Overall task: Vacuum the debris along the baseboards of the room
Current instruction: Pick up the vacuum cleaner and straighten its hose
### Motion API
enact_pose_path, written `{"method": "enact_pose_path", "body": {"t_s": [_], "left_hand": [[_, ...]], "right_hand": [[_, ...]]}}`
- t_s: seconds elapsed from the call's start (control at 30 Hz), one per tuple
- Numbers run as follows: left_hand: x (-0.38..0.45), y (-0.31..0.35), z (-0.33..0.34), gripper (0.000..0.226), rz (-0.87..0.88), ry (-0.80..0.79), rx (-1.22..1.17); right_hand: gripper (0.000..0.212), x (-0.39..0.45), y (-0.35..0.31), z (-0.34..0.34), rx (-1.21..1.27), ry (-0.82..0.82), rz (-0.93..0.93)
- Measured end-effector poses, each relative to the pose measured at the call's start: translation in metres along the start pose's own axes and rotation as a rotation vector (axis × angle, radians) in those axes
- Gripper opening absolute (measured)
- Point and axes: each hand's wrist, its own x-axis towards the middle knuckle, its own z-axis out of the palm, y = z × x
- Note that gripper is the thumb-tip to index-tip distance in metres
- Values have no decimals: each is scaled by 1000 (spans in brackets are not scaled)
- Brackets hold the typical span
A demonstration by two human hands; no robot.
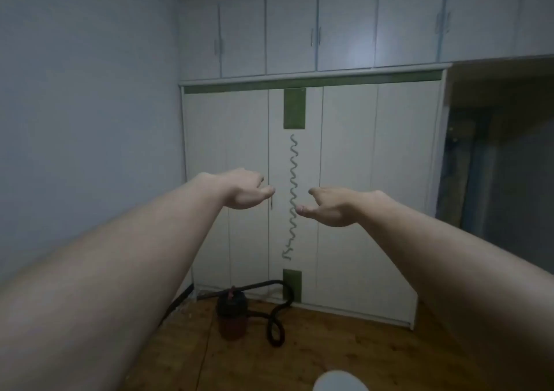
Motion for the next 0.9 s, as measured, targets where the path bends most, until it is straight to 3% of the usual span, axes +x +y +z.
{"method": "enact_pose_path", "body": {"t_s": [0.47,0.9], "left_hand": [[199,-86,79,71,-12,-68,24],[400,-186,96,68,13,-65,113]], "right_hand": [[89,230,28,48,-58,-7,-45],[89,459,46,50,-59,33,-31]]}}
